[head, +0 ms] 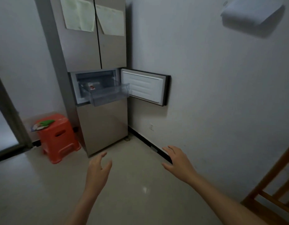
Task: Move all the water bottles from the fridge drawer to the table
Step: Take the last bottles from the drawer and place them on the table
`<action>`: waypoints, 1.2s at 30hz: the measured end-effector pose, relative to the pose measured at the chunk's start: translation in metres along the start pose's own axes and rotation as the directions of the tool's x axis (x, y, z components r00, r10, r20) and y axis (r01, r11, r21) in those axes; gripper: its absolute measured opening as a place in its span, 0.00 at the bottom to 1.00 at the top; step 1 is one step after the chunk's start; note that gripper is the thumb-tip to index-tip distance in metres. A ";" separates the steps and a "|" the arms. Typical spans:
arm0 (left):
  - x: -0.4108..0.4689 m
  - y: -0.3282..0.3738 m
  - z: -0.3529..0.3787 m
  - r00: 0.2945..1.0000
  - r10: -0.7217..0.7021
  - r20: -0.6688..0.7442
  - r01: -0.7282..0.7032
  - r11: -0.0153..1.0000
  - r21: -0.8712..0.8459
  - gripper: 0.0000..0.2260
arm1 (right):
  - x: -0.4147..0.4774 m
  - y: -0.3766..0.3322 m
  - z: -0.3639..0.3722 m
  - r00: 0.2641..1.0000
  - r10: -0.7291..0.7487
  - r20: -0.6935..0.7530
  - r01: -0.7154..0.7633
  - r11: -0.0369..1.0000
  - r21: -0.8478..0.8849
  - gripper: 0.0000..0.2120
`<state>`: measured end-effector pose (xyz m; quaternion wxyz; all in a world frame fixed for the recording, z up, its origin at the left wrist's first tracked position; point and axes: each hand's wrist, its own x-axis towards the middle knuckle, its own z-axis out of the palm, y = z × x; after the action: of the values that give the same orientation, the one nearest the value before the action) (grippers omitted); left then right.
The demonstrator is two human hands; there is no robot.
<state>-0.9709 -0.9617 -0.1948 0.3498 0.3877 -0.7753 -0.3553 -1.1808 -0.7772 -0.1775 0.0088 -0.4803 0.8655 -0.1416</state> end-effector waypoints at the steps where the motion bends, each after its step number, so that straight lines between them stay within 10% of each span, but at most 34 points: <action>1: 0.009 -0.003 0.006 1.000 -0.002 0.000 0.002 1.000 0.007 0.17 | 0.013 0.005 0.003 1.000 -0.007 0.000 0.007 1.000 0.010 0.30; 36: 0.499 -0.048 0.173 0.948 -0.064 -0.313 0.099 0.990 0.097 0.14 | 0.610 0.084 0.054 0.922 -0.387 0.031 0.379 0.914 0.142 0.29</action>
<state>-1.3218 -1.3587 -0.1883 0.4298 0.4891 -0.7129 -0.2606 -1.5705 -1.2569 -0.1768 0.0380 -0.6428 0.7426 -0.1840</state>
